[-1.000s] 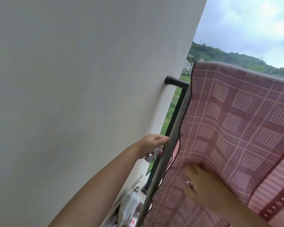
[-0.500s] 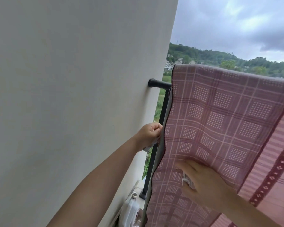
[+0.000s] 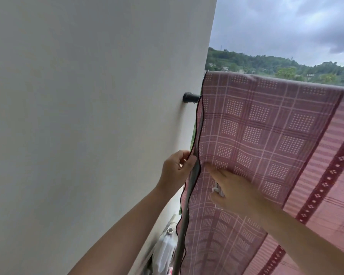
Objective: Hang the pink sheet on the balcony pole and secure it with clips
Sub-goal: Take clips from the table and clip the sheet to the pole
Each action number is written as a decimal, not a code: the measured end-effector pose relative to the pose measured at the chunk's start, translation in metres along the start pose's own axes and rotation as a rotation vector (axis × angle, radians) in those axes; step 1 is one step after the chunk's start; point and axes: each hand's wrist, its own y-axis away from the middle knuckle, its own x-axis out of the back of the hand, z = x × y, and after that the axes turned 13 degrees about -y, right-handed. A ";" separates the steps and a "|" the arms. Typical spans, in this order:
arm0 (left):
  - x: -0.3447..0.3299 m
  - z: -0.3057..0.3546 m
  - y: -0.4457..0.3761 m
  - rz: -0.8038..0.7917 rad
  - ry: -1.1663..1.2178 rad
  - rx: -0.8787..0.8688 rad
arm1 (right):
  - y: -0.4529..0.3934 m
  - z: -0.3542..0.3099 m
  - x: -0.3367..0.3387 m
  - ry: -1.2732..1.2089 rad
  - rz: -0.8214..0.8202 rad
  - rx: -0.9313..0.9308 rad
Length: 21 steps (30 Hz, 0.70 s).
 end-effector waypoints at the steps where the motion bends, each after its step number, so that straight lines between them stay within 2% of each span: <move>1: 0.001 0.001 0.001 0.003 -0.028 -0.018 | -0.001 0.001 0.001 0.010 -0.019 0.001; 5: -0.001 0.014 -0.004 0.100 -0.305 -0.030 | 0.001 0.002 0.002 0.003 -0.069 0.016; 8: -0.003 0.020 -0.006 0.176 -0.391 -0.032 | 0.005 0.001 0.006 -0.002 -0.071 0.036; 11: -0.001 0.020 -0.001 0.216 -0.303 -0.051 | 0.014 0.000 0.014 0.017 -0.062 0.074; 18: 0.001 0.014 -0.002 0.040 0.230 0.241 | 0.016 -0.004 0.066 0.039 0.027 0.145; 21: -0.001 0.010 0.003 -0.008 0.228 0.234 | 0.015 -0.011 0.079 0.047 0.030 0.140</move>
